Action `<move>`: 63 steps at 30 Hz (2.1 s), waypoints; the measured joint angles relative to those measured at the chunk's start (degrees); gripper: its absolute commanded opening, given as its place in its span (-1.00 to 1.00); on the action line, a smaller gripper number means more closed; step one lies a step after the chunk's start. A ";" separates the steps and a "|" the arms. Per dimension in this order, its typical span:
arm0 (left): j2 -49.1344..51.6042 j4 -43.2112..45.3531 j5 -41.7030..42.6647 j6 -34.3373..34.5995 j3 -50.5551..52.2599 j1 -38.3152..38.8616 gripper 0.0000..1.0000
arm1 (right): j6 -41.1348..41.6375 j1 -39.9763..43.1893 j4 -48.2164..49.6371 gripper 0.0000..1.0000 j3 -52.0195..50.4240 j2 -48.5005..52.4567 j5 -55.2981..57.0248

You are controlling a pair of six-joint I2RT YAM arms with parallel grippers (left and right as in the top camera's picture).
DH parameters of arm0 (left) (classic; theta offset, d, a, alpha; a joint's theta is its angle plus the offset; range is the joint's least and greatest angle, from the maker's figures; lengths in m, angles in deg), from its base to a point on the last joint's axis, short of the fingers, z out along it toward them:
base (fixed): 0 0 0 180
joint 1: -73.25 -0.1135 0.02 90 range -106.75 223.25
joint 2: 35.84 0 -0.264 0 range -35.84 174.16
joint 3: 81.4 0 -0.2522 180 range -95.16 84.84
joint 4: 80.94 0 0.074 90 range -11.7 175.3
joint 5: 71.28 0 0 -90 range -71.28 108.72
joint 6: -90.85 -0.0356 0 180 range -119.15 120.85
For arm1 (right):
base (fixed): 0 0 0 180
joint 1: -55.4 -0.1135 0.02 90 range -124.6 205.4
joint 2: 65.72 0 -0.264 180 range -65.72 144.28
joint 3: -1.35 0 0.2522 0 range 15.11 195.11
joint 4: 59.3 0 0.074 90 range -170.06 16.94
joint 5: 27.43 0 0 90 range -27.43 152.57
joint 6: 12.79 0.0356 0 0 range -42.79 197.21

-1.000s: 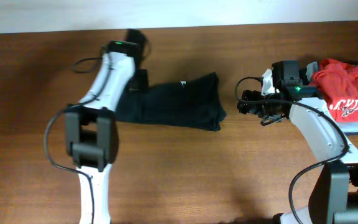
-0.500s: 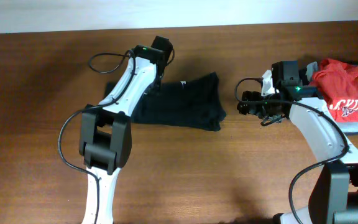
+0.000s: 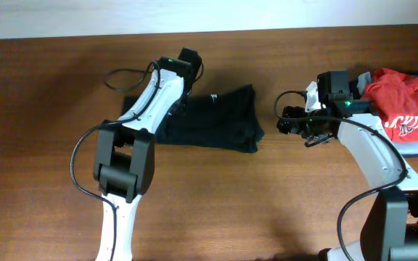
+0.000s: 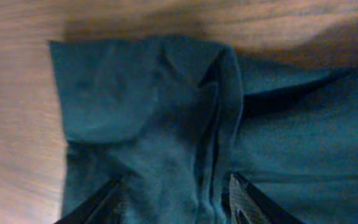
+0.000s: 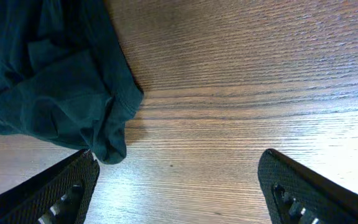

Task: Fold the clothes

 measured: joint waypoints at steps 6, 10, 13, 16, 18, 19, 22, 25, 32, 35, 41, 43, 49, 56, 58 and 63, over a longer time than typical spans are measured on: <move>0.00 2.01 2.58 1.33 2.29 0.00 -0.40 | 0.02 0.00 -0.02 0.71 0.00 0.00 -0.04; 0.00 2.01 2.78 1.66 2.32 -0.02 -0.60 | -0.02 0.00 -0.02 0.71 0.00 0.00 -0.04; 0.00 2.01 2.99 1.88 2.32 -0.02 -0.61 | 0.00 0.00 -0.02 0.71 0.00 0.00 -0.02; 0.00 2.01 2.99 1.88 2.43 -0.02 -0.60 | 0.02 0.00 -0.02 0.71 0.00 0.00 -0.04; 0.00 2.12 2.99 1.88 2.82 -0.02 -0.52 | 0.00 0.00 -0.02 0.71 0.00 0.00 -0.04; 0.00 2.21 2.99 1.88 3.10 -0.02 -0.50 | 0.00 0.00 -0.02 0.71 0.00 0.00 -0.04; 0.00 2.64 3.02 1.90 3.74 -0.02 -0.49 | 0.02 -0.02 -0.02 0.71 0.00 0.00 -0.04; 0.00 2.80 2.99 1.90 3.78 -0.02 -0.50 | 0.02 0.00 -0.02 0.71 0.00 0.00 -0.02; 0.00 2.84 2.99 1.90 3.78 0.00 -0.82 | -0.02 0.00 -0.17 0.71 0.00 0.00 -0.04; 0.00 2.86 2.97 1.90 3.85 -0.02 -0.83 | -0.02 0.00 -0.22 0.71 0.00 0.00 -0.04; 0.00 3.87 2.97 1.95 5.64 -0.02 -0.98 | -0.02 0.00 -0.22 0.71 0.00 0.00 -0.04; 0.00 4.20 2.97 1.90 6.03 0.00 -0.98 | 0.02 0.00 -0.22 0.71 0.00 0.00 -0.04; 0.00 2.43 2.08 1.90 5.66 0.00 -0.99 | -0.02 -0.02 -0.22 0.72 0.00 0.00 -0.04; 0.04 -3.87 1.84 1.90 -2.97 -0.02 -0.98 | 0.00 0.00 -0.22 0.72 0.00 0.00 -0.04; 0.04 -5.62 1.62 1.88 -7.39 -0.02 -0.99 | -0.02 0.00 -0.24 0.72 0.00 0.00 -0.04; 0.04 -6.23 1.81 1.66 -9.68 0.00 -0.98 | -0.02 0.00 -0.22 0.72 0.00 0.00 -0.04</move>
